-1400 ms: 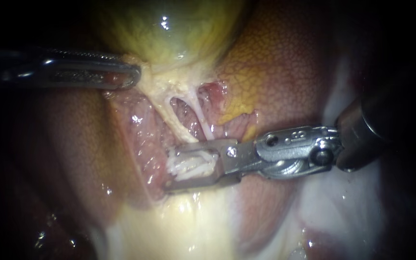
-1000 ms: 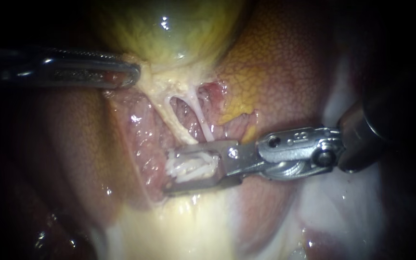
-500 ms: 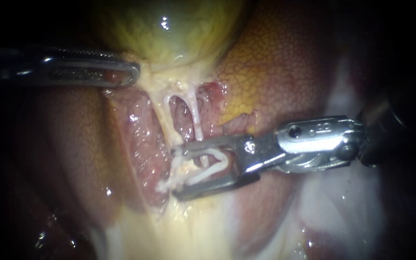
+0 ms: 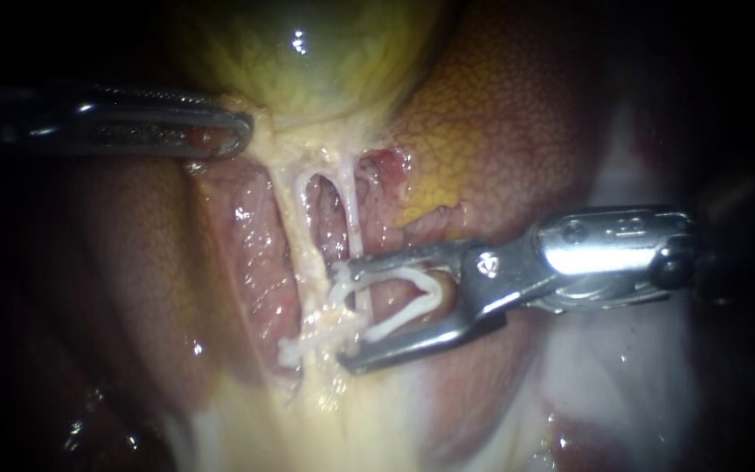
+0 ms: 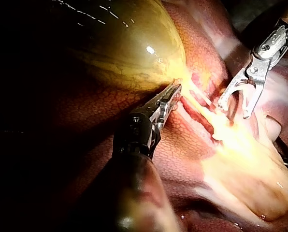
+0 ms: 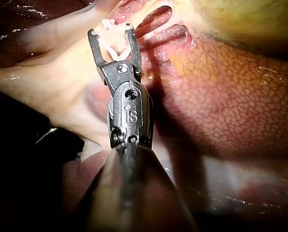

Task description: Clipping second clip left tube

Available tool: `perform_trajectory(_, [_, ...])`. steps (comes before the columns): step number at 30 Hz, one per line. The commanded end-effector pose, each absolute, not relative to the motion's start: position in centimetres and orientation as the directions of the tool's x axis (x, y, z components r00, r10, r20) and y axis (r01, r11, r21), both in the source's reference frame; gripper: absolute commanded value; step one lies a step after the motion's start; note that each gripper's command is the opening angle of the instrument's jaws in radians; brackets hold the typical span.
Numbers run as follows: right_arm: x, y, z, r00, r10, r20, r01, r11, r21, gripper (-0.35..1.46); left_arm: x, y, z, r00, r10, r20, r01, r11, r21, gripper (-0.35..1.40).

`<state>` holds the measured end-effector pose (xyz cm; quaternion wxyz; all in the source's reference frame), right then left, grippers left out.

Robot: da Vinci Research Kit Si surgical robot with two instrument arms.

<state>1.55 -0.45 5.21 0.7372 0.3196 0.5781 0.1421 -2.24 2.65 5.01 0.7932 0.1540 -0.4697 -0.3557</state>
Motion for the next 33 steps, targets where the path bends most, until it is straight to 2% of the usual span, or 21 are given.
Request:
perform_trajectory(1, [1.55, -0.46, 5.22, 0.291, 0.579, -0.762, 0.161, 0.755, 0.636, 0.43, -2.24, 2.65, 5.01, 0.306, -0.709, 0.636, 0.419, 0.700, 0.578, -0.35])
perform_trajectory(9, [1.54, -0.48, 5.30, 0.292, 0.575, -0.764, 0.163, 0.758, 0.632, 0.43, -2.24, 2.65, 5.01, 0.306, -0.709, 0.636, 0.419, 0.700, 0.578, -0.35])
perform_trajectory(33, [1.59, -0.44, 5.85, 0.298, 0.561, -0.773, 0.156, 0.770, 0.619, 0.43, -2.24, 2.65, 5.01, 0.306, -0.709, 0.636, 0.420, 0.700, 0.578, -0.35])
